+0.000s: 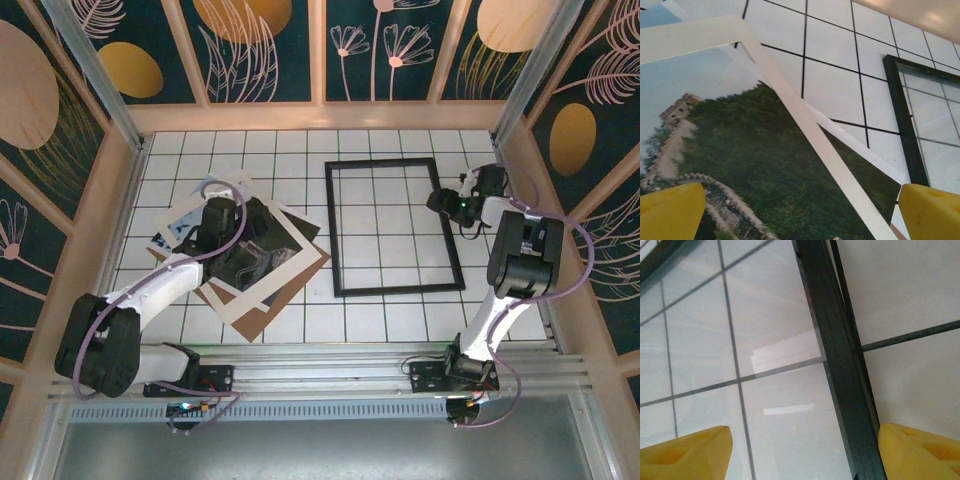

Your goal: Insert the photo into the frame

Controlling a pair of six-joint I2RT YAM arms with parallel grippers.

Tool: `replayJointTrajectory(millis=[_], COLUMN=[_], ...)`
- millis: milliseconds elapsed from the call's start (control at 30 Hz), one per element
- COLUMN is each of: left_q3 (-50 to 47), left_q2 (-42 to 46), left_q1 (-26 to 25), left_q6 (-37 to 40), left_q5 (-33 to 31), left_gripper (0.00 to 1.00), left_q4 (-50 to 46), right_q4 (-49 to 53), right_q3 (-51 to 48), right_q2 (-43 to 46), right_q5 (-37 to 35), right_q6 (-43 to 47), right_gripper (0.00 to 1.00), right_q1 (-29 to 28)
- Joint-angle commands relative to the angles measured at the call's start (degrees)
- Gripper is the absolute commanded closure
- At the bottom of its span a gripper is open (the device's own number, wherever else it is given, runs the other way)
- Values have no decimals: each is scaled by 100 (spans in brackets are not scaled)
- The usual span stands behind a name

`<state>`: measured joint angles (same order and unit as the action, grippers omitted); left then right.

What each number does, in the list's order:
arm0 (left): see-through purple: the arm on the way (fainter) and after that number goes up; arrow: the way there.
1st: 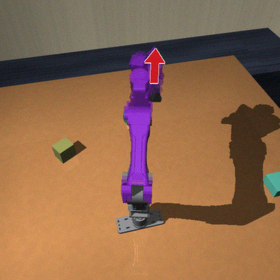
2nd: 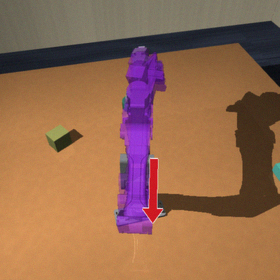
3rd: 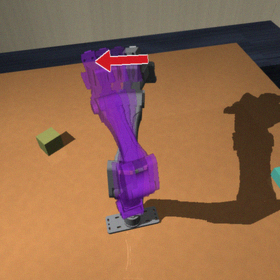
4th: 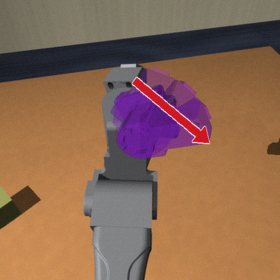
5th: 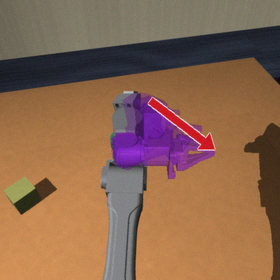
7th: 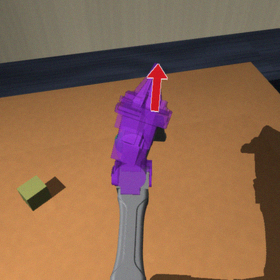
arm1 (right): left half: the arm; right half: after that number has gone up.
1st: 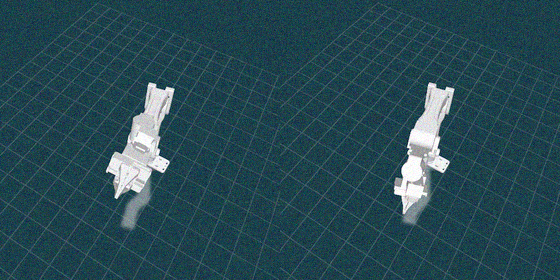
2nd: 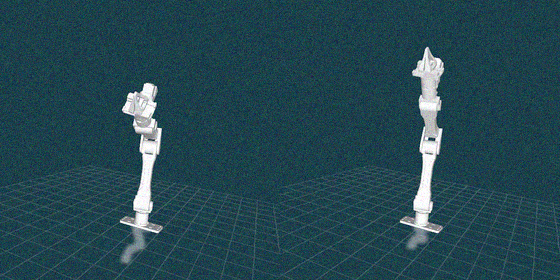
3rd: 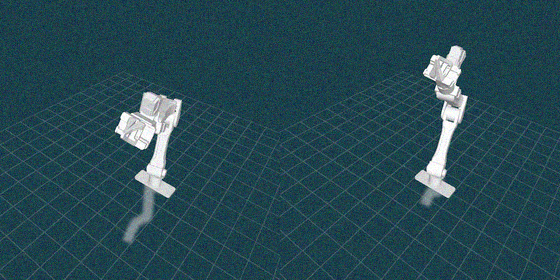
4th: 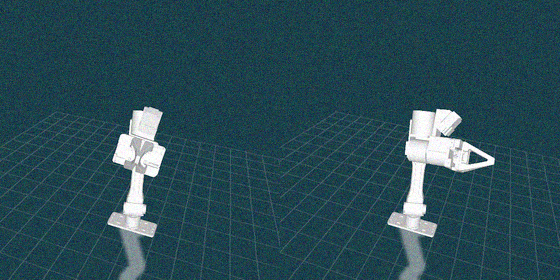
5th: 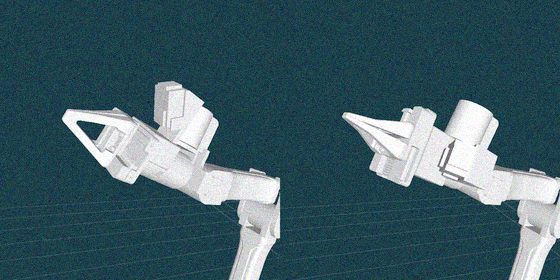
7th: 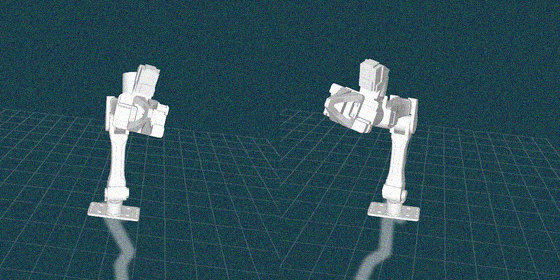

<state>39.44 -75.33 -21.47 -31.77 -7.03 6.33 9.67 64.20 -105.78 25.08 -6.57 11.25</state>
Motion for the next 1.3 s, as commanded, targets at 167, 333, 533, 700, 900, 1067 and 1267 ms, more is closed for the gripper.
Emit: replayJointTrajectory(millis=[167,333,533,700,900,1067,1267], left_q3=[-200,-305,-410,-494,-726,-978,-1364], left_q2=[348,423,618,850,1171,1060,746], left_q1=[205,417,543,604,1204,1724,2184], left_q6=[-352,-579,-672,-632,-692,-956,-1191], left_q5=[-545,-623,-739,-1054,-775,-316,26], left_gripper=[2,1,1,1,1,2,2], left_q4=[-519,-635,-862,-1032,-1036,-615,-11], right_q4=[-625,-961,-965,-826,-817,-980,-1323], right_q3=[-369,-606,-586,-358,-260,-218,-247], right_q2=[1240,1581,1516,1243,1111,939,672], right_q5=[-1542,-1494,-1057,-680,-214,126,677], right_q6=[284,604,657,631,685,575,335], right_gripper=[22,22,22,22,23,23,25], right_q1=[-568,-964,-1037,-1087,-1300,-1308,-1317])
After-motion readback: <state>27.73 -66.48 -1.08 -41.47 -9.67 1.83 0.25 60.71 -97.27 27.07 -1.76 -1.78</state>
